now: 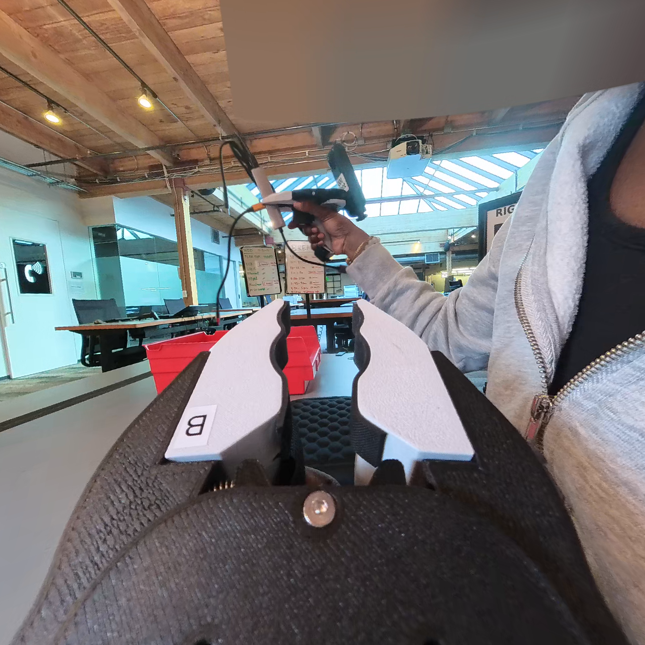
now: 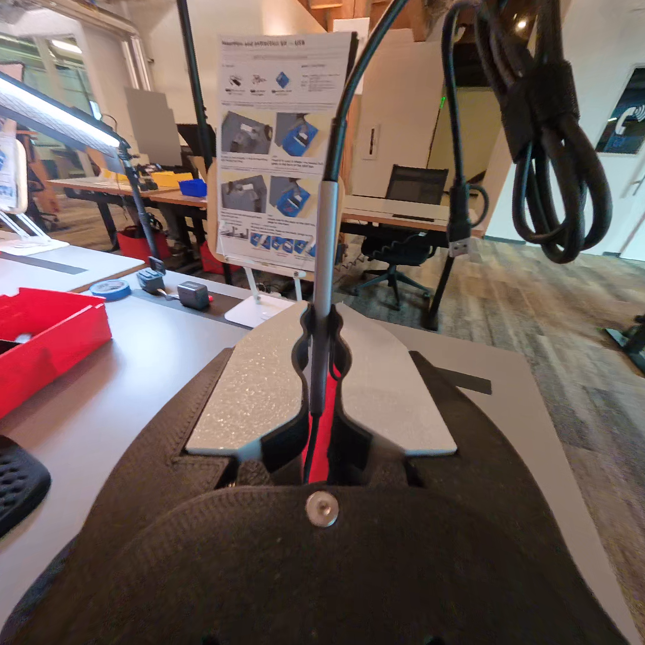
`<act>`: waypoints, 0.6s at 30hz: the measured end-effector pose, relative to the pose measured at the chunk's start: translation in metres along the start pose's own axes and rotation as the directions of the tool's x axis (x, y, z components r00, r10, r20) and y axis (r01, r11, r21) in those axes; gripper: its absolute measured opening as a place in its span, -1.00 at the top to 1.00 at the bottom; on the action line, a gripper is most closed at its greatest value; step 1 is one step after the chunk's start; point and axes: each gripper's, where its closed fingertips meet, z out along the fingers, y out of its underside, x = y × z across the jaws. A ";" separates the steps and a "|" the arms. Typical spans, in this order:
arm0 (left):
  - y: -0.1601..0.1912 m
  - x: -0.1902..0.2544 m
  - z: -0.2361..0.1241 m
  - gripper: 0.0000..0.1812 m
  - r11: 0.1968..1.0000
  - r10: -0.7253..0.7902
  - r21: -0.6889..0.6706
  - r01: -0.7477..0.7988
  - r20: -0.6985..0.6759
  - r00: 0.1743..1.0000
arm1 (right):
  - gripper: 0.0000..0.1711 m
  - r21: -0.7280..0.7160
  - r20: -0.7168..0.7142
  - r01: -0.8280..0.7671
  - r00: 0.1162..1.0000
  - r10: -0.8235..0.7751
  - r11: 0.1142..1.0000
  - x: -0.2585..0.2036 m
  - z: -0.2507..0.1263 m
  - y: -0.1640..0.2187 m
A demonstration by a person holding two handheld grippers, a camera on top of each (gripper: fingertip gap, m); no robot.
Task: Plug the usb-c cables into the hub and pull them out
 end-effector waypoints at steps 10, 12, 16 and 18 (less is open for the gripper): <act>0.000 0.000 0.000 0.62 1.000 -0.003 0.001 0.003 0.002 1.000 | 0.89 -0.373 0.040 0.048 0.999 -0.036 0.926 0.022 0.015 0.115; 0.000 -0.001 0.000 0.62 1.000 -0.006 0.002 0.006 0.004 1.000 | 0.89 -0.367 0.099 0.020 0.995 0.018 0.930 0.015 0.019 0.134; 0.000 -0.001 0.000 0.62 1.000 -0.009 0.003 0.009 0.005 1.000 | 0.89 -0.259 0.199 0.009 0.979 0.044 0.966 0.009 0.029 0.156; 0.000 -0.002 -0.001 0.62 1.000 -0.014 0.004 0.013 0.006 1.000 | 0.89 -0.178 0.227 0.055 0.974 -0.013 0.982 0.009 0.033 0.159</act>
